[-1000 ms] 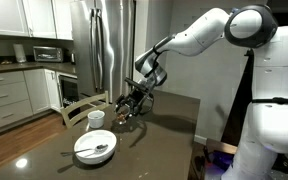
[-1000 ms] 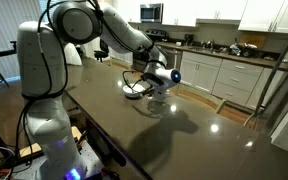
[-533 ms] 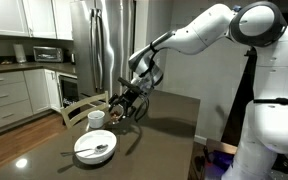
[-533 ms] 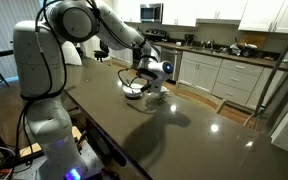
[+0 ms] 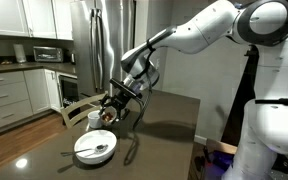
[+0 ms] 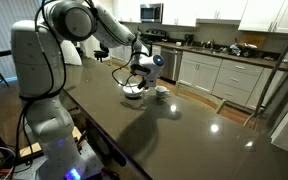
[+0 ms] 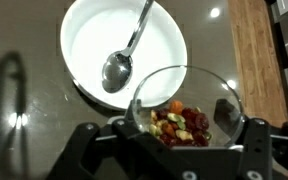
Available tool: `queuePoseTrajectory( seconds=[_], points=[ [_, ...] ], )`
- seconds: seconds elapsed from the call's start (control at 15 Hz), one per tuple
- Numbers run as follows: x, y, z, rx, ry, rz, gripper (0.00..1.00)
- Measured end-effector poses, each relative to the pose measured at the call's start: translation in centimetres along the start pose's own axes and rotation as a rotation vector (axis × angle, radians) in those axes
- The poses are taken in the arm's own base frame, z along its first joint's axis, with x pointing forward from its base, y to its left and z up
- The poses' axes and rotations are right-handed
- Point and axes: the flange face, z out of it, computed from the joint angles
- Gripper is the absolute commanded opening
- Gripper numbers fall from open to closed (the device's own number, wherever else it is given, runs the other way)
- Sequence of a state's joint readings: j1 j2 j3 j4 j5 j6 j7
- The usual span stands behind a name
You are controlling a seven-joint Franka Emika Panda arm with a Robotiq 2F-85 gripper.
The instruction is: Pour the contents in the glass cup into the white bowl
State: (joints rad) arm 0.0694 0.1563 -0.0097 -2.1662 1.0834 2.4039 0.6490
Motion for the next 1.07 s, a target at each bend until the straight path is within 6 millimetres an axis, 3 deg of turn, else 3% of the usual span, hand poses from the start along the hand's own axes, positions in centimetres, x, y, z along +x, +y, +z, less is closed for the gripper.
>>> queuePoseTrajectory(
  seconds=[0.53,1.07],
  points=[
    [-1.7,-0.5,-1.0,0.088,0.126,-0.142,0.54],
    [-5.5,0.9,1.4,0.106,0.177,-0.226,0.54]
  ],
)
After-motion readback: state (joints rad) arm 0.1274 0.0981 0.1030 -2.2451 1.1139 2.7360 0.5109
